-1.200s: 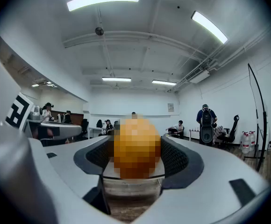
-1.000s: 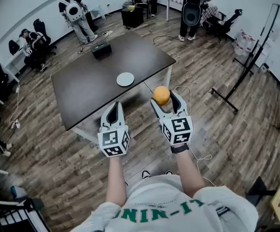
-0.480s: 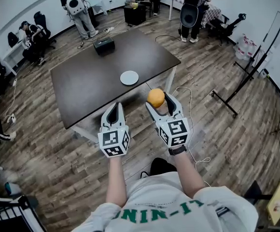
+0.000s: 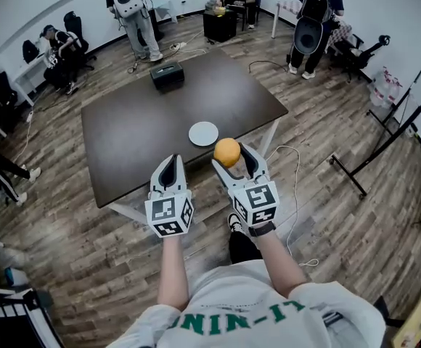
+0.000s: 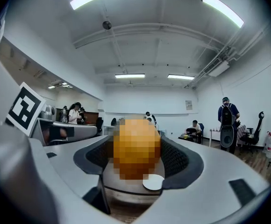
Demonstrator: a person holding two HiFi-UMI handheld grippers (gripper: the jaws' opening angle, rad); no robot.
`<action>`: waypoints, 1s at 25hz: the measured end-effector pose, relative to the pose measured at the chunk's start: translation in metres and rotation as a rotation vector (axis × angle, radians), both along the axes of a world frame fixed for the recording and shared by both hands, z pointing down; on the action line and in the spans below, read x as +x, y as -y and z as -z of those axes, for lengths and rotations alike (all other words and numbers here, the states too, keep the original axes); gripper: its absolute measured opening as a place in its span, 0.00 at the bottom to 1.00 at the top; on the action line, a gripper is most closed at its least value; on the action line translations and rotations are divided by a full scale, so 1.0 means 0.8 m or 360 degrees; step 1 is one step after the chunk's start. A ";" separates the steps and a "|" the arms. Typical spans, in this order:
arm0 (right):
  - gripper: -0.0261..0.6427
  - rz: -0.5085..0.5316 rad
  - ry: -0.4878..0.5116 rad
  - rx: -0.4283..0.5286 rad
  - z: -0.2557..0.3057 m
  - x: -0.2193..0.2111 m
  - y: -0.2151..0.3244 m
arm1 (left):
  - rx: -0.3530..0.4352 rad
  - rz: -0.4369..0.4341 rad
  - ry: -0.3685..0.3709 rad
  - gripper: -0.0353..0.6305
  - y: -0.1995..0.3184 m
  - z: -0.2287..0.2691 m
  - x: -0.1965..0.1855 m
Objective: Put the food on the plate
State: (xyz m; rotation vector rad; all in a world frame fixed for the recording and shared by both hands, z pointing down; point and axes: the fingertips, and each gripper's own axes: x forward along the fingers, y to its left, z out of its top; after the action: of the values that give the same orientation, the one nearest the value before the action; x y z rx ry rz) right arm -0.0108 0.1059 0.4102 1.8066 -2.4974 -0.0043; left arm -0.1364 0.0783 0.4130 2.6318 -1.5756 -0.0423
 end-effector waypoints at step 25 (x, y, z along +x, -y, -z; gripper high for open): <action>0.54 0.0396 0.0114 -0.0133 0.006 0.113 0.390 | -0.0029 0.0314 0.0029 0.07 0.344 0.004 0.129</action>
State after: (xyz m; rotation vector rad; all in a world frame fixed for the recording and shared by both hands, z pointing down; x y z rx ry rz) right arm 0.0798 -0.2061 0.4055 1.4809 -2.7101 0.1537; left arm -0.0333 -0.1968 0.4101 2.4608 -1.8266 -0.0146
